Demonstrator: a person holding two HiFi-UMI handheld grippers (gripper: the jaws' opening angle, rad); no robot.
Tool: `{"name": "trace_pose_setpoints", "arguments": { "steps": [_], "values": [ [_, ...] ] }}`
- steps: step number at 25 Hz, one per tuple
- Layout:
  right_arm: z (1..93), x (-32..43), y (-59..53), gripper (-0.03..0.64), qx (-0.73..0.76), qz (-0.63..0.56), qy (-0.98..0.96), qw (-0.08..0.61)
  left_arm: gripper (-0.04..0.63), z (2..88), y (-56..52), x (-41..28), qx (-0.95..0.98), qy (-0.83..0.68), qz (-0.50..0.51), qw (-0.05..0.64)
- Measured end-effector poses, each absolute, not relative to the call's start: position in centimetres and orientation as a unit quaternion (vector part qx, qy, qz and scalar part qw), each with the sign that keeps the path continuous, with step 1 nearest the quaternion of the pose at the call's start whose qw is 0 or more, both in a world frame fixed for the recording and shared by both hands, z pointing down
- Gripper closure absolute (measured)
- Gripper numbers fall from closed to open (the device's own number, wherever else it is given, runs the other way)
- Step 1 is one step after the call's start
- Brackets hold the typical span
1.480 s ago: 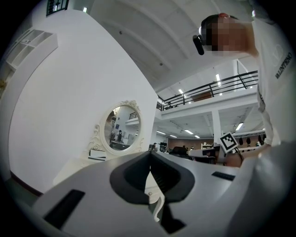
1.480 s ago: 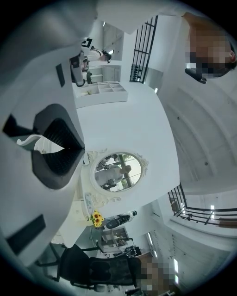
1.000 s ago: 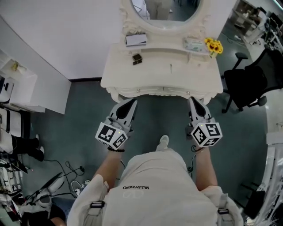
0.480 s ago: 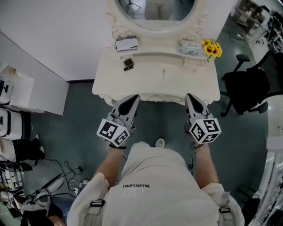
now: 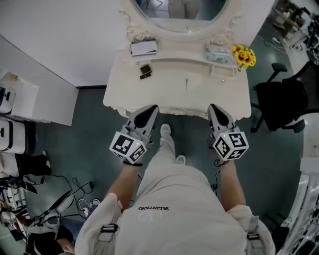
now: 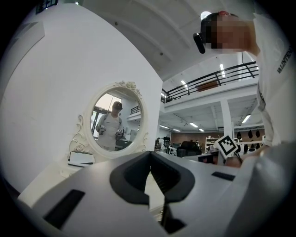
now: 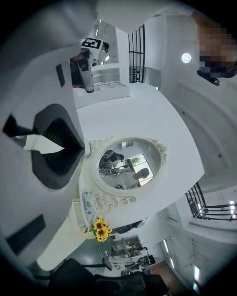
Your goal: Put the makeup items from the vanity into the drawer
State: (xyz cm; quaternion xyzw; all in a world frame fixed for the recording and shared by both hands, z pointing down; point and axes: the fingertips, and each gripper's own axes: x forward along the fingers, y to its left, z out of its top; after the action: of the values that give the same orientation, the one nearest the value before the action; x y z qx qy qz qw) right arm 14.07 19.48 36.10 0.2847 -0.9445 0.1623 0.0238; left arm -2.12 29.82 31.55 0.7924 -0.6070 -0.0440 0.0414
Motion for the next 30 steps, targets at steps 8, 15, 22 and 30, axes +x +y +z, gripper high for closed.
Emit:
{"name": "trace_pose_setpoints", "arguments": {
  "steps": [8,15,22,30],
  "values": [
    [37.6,11.0,15.6,0.606,0.296,0.17,-0.939,0.039,0.591,32.7,24.9,-5.3,0.796,-0.601,-0.05,0.057],
    [40.3,7.2,10.5,0.606,0.308,0.196,-0.927,0.084,0.591,35.1,18.2,-8.0,0.81,-0.579,-0.035,0.083],
    [43.6,3.3,5.5,0.606,0.328,0.23,-0.908,0.125,0.591,41.3,12.3,-9.9,0.813,-0.562,0.013,0.15],
    [46.0,0.9,2.7,0.606,0.35,0.234,-0.892,0.165,0.591,45.6,8.7,-11.3,0.819,-0.534,0.019,0.209]
  ]
}}
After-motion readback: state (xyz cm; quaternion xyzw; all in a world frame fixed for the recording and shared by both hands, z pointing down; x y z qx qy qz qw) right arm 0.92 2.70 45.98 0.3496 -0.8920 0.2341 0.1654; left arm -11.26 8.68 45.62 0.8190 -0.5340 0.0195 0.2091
